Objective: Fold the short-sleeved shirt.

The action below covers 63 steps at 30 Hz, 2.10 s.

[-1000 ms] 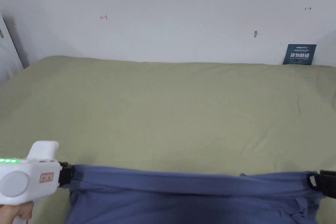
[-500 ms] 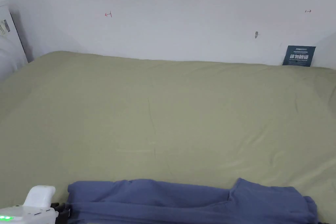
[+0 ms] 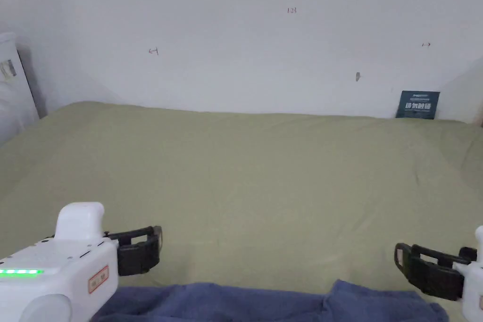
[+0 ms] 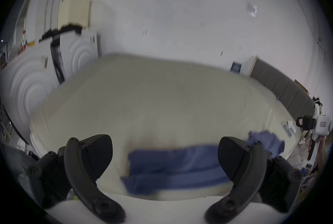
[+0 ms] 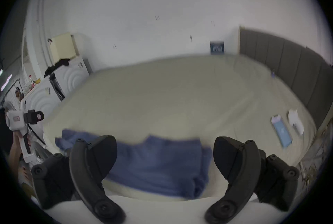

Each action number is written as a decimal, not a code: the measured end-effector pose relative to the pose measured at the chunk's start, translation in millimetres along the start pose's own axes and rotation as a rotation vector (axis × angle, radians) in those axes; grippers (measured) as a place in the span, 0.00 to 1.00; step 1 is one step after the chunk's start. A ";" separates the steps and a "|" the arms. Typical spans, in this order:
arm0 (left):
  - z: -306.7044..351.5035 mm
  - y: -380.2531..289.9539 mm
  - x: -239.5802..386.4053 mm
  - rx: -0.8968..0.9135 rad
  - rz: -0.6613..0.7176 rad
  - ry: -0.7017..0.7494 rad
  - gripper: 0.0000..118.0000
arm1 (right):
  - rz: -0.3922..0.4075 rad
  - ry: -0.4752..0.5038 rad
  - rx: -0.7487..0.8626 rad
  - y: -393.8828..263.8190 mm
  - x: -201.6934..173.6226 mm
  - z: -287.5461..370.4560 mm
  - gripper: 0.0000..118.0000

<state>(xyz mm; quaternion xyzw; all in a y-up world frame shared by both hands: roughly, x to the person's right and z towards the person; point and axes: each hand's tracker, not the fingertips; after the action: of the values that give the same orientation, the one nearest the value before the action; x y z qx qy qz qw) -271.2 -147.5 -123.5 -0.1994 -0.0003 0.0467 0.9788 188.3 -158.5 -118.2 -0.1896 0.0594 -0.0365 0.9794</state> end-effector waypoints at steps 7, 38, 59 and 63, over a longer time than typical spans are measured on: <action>1.0 4.9 56.7 0.215 -0.109 0.062 0.18 | 0.080 -0.108 0.257 9.7 -67.0 4.9 0.13; -104.0 -85.4 -159.1 -0.696 0.478 -0.249 0.77 | 0.082 -0.121 0.020 -71.4 -100.5 -29.1 0.01; -152.8 -116.6 -161.8 -0.830 0.607 -0.456 0.30 | 0.079 -0.088 -0.076 -89.6 -113.7 -33.7 0.01; -148.6 -107.9 -165.3 -0.781 0.613 -0.485 0.07 | 0.078 -0.089 -0.068 -86.9 -110.5 -26.7 0.01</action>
<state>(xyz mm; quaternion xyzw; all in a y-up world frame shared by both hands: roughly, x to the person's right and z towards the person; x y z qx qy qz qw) -423.0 -319.5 -215.2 -0.5222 -0.1850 0.3704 0.7456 71.1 -238.3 -98.8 -0.2218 0.0243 0.0121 0.9747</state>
